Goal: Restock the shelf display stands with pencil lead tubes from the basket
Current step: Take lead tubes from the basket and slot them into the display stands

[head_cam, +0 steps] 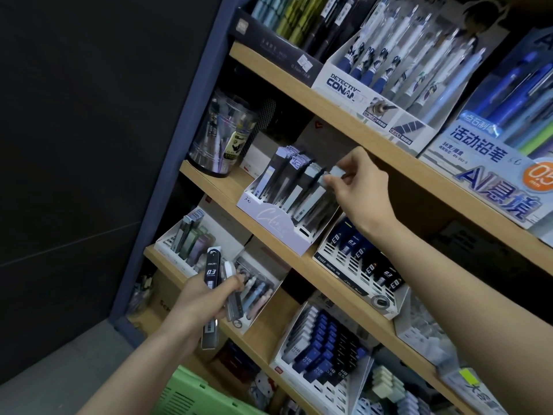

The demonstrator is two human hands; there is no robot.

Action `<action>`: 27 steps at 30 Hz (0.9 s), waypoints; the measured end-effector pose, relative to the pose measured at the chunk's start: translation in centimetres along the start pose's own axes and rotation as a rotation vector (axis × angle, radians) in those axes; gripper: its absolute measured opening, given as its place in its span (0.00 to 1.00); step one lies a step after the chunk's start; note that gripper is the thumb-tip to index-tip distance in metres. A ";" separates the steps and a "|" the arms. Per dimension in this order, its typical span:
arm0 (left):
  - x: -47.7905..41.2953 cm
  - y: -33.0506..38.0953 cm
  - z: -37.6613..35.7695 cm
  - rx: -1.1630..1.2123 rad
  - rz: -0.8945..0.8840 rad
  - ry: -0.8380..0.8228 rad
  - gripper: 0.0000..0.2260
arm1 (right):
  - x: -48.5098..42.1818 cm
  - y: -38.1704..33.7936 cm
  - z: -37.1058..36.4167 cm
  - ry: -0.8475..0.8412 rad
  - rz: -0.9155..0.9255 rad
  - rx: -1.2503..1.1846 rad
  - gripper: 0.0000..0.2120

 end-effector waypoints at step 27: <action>-0.1 -1.4 -0.5 -0.040 0.008 -0.016 0.13 | 1.1 1.1 -1.8 -0.074 0.145 0.431 0.13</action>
Point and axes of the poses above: each hand's wrist, its own x-axis away from the middle knuckle, its own z-axis out of the back of the hand, y = z × x, the point moved 1 cm from there along -x, towards the middle knuckle, and after that the axes turned 11 degrees about -x, right-handed, at the moved point
